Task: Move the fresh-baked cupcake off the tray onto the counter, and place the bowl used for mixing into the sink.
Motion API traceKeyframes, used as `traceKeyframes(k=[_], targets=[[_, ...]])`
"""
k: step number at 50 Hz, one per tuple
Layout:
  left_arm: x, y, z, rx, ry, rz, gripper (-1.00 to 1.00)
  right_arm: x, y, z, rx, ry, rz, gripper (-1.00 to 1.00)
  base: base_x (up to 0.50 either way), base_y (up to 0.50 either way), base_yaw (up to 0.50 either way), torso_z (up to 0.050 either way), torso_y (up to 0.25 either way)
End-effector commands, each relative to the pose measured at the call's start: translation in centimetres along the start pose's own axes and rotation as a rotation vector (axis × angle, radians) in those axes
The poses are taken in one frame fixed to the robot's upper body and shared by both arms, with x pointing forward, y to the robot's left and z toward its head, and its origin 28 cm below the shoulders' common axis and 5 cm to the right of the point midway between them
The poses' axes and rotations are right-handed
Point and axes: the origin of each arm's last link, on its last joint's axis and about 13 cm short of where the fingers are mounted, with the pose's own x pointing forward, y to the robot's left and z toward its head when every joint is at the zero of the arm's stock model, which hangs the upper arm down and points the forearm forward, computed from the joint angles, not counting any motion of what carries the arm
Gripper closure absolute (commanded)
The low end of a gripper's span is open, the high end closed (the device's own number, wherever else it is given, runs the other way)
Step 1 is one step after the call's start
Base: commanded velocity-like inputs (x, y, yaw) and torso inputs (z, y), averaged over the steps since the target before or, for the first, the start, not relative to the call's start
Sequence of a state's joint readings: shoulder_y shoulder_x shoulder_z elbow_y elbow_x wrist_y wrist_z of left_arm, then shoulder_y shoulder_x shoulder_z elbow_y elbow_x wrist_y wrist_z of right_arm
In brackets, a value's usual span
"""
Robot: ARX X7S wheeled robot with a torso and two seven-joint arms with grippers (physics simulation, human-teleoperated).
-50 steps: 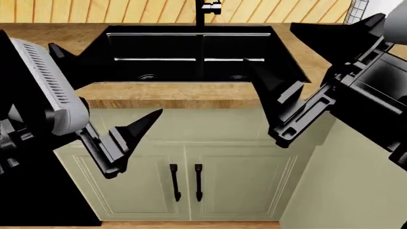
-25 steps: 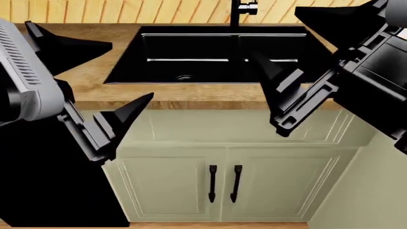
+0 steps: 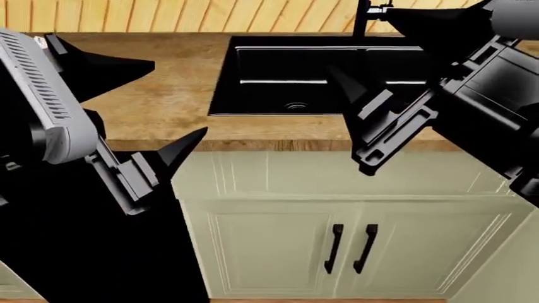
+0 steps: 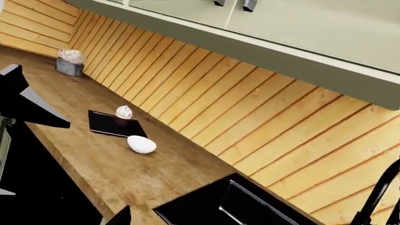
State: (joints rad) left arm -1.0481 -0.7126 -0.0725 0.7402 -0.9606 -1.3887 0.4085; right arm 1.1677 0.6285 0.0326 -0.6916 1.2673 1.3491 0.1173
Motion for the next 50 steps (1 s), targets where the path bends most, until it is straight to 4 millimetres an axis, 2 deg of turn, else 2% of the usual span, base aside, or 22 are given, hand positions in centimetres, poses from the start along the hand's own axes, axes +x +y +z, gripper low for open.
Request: traceKeyframes(k=[1, 50], targets=[[0.19, -0.03, -0.26, 0.000, -0.001, 0.000, -1.00, 0.08, 0.07, -0.19, -0.002, -0.007, -0.002, -1.00, 0.23, 0.50, 0.00, 0.000, 0.000], [0.23, 0.00, 0.12, 0.019, 0.004, -0.002, -1.00, -0.53, 0.19, -0.22, -0.015, -0.004, -0.002, -1.00, 0.23, 0.50, 0.00, 0.000, 0.000]])
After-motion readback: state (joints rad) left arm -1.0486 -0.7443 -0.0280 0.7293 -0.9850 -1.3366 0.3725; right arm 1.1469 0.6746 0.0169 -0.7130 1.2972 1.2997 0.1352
